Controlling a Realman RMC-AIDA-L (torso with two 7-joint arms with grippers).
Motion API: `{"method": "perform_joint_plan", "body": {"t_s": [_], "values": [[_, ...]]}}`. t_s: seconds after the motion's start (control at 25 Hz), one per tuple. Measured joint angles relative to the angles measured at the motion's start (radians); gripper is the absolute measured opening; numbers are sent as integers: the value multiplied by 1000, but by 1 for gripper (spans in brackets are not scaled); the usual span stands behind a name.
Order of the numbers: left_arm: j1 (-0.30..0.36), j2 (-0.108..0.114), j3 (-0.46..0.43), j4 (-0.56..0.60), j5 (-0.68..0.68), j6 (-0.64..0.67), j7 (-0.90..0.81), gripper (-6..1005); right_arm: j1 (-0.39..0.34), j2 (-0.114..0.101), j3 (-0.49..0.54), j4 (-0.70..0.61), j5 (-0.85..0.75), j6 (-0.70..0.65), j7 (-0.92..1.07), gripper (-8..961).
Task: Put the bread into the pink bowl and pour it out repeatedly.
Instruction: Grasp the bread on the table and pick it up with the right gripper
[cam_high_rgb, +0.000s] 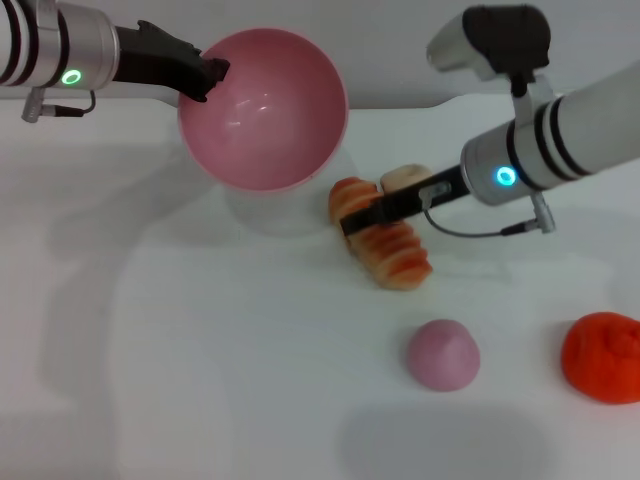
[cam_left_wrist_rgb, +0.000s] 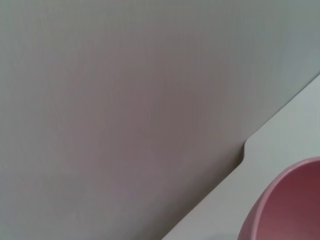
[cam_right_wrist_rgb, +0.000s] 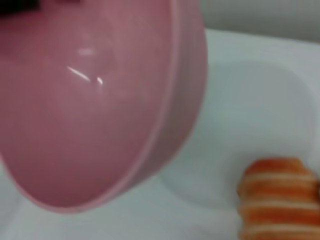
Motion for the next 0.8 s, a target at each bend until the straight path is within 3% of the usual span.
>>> {"method": "perform_joint_plan", "body": {"t_s": [0.24, 0.6, 0.8], "values": [[-2, -2, 0, 1, 0, -1, 0, 44, -26, 0, 16, -119, -23, 59, 31, 527], [0, -3, 0, 2, 0, -3, 0, 44, -36, 2, 19, -162, -188, 74, 117, 520], [-1, -5, 0, 2, 0, -3, 0, 45, -31, 5, 14, -158, -194, 74, 124, 517]]}}
